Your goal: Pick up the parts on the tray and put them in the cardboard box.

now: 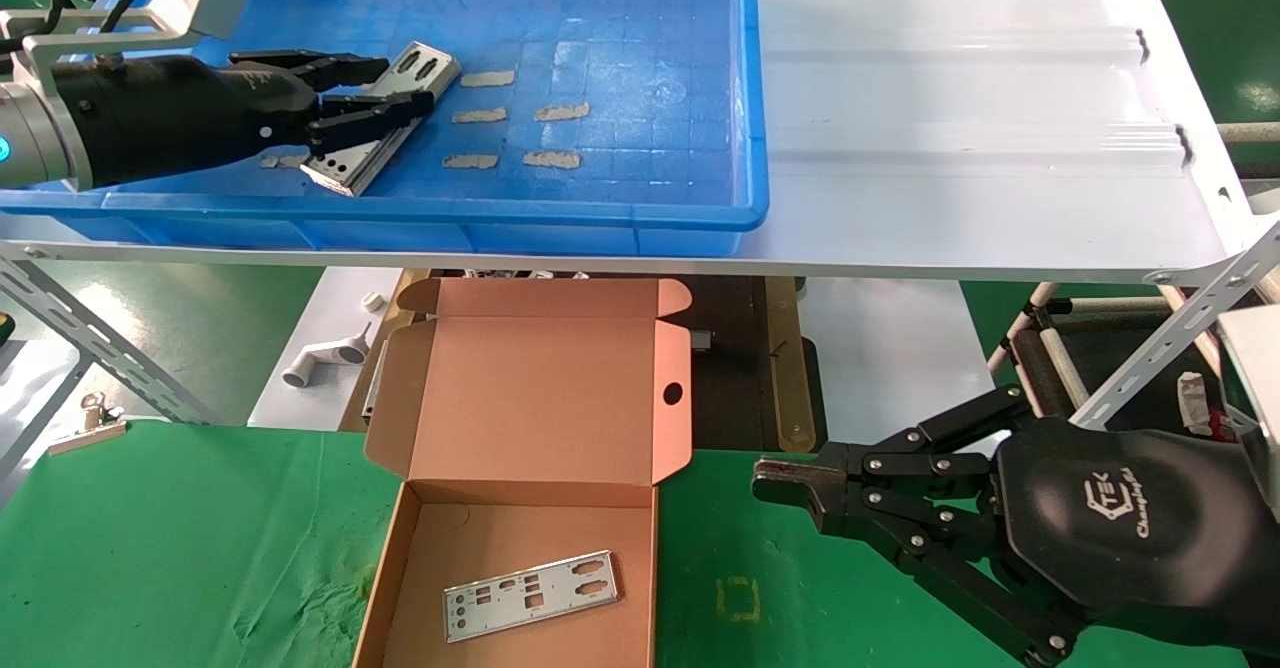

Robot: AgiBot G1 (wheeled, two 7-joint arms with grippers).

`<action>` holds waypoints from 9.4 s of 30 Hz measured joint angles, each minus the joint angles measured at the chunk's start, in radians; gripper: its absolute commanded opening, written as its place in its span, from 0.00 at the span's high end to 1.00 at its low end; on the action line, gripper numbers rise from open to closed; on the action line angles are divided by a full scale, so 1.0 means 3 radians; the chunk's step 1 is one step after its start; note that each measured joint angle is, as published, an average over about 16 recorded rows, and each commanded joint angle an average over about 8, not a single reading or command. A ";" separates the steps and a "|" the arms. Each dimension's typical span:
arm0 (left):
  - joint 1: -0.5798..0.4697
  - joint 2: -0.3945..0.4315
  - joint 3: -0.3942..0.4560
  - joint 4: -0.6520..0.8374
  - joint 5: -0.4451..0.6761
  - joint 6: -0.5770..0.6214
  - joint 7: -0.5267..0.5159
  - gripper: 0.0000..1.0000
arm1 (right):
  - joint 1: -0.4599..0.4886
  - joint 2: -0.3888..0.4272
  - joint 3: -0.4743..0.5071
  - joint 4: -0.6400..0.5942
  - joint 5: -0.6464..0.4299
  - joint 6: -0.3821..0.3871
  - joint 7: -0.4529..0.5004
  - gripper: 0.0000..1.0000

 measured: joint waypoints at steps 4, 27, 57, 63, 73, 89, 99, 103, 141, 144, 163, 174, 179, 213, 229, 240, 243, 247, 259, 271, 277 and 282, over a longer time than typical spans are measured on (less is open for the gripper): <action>-0.0013 0.0002 -0.0003 0.0030 -0.0002 -0.0004 0.0033 1.00 | 0.0000 0.0000 0.0000 0.0000 0.0000 0.0000 0.0000 1.00; -0.0091 -0.0014 -0.0065 0.0142 -0.0087 0.0006 0.0180 1.00 | 0.0000 0.0000 -0.0001 0.0000 0.0001 0.0000 0.0000 1.00; -0.0092 -0.0497 -0.0036 -0.0849 -0.0668 0.1366 0.0019 1.00 | 0.0001 0.0001 -0.0002 0.0000 0.0001 0.0001 -0.0001 1.00; 0.0216 -0.0831 0.0238 -0.1789 -0.1186 0.1422 -0.0204 1.00 | 0.0001 0.0001 -0.0002 0.0000 0.0001 0.0001 -0.0001 1.00; 0.0621 -0.1341 0.0969 -0.2977 -0.1655 0.1389 -0.0256 1.00 | 0.0001 0.0001 -0.0002 0.0000 0.0002 0.0001 -0.0001 1.00; 0.1000 -0.0948 0.1884 -0.2717 -0.1089 0.1233 0.0262 1.00 | 0.0001 0.0001 -0.0003 0.0000 0.0002 0.0001 -0.0001 1.00; 0.1146 -0.0501 0.2045 -0.2035 -0.0941 0.1182 0.0526 1.00 | 0.0001 0.0001 -0.0003 0.0000 0.0002 0.0001 -0.0002 1.00; 0.1174 -0.0358 0.2066 -0.1744 -0.0921 0.1149 0.0630 1.00 | 0.0001 0.0001 -0.0003 0.0000 0.0002 0.0001 -0.0002 1.00; 0.0969 0.0423 0.2148 0.0048 -0.0785 0.1266 0.1427 0.00 | 0.0001 0.0002 -0.0005 0.0000 0.0003 0.0002 -0.0002 1.00; 0.0953 0.0422 0.2143 0.0069 -0.0800 0.1282 0.1441 0.00 | 0.0001 0.0002 -0.0005 0.0000 0.0003 0.0002 -0.0002 1.00; 0.0902 0.0003 0.1970 -0.0496 -0.1363 0.1392 0.1170 0.00 | 0.0001 0.0002 -0.0005 0.0000 0.0003 0.0002 -0.0003 1.00; 0.1080 -0.0291 0.1716 -0.1115 -0.1628 0.1373 0.0807 0.00 | 0.0002 0.0002 -0.0006 0.0000 0.0004 0.0002 -0.0003 0.00; 0.1218 -0.0364 0.1504 -0.1340 -0.1641 0.1346 0.0653 0.00 | 0.0002 0.0002 -0.0006 0.0000 0.0004 0.0002 -0.0003 0.00; 0.2245 -0.0961 0.0010 -0.3103 -0.1817 0.1142 -0.0455 0.00 | 0.0002 0.0003 -0.0007 0.0000 0.0005 0.0003 -0.0003 0.00; 0.2686 -0.1218 -0.0630 -0.3860 -0.1894 0.1056 -0.0923 0.00 | 0.0002 0.0003 -0.0007 0.0000 0.0005 0.0003 -0.0004 0.00; 0.2768 -0.1266 -0.0748 -0.3999 -0.1915 0.1039 -0.0999 0.00 | 0.0001 0.0003 -0.0007 -0.0001 0.0006 0.0004 -0.0004 0.00; 0.2760 -0.1261 -0.0735 -0.3983 -0.1914 0.1039 -0.0992 0.00 | 0.0001 0.0003 -0.0007 -0.0001 0.0006 0.0004 -0.0004 0.00; 0.2749 -0.1254 -0.0720 -0.3964 -0.1911 0.1040 -0.0985 0.00 | 0.0001 0.0003 -0.0007 -0.0001 0.0006 0.0004 -0.0004 0.00; 0.2731 -0.1243 -0.0695 -0.3933 -0.1904 0.1043 -0.0974 0.00 | 0.0001 0.0003 -0.0007 -0.0001 0.0006 0.0003 -0.0004 0.00; 0.2724 -0.1240 -0.0685 -0.3922 -0.1900 0.1045 -0.0970 0.00 | 0.0001 0.0003 -0.0007 -0.0001 0.0006 0.0004 -0.0004 0.00; 0.2723 -0.1239 -0.0683 -0.3920 -0.1899 0.1046 -0.0969 0.00 | 0.0001 0.0003 -0.0007 -0.0001 0.0006 0.0004 -0.0004 0.00; 0.2722 -0.1238 -0.0682 -0.3919 -0.1898 0.1046 -0.0968 0.00 | 0.0001 0.0003 -0.0007 -0.0001 0.0006 0.0004 -0.0004 0.00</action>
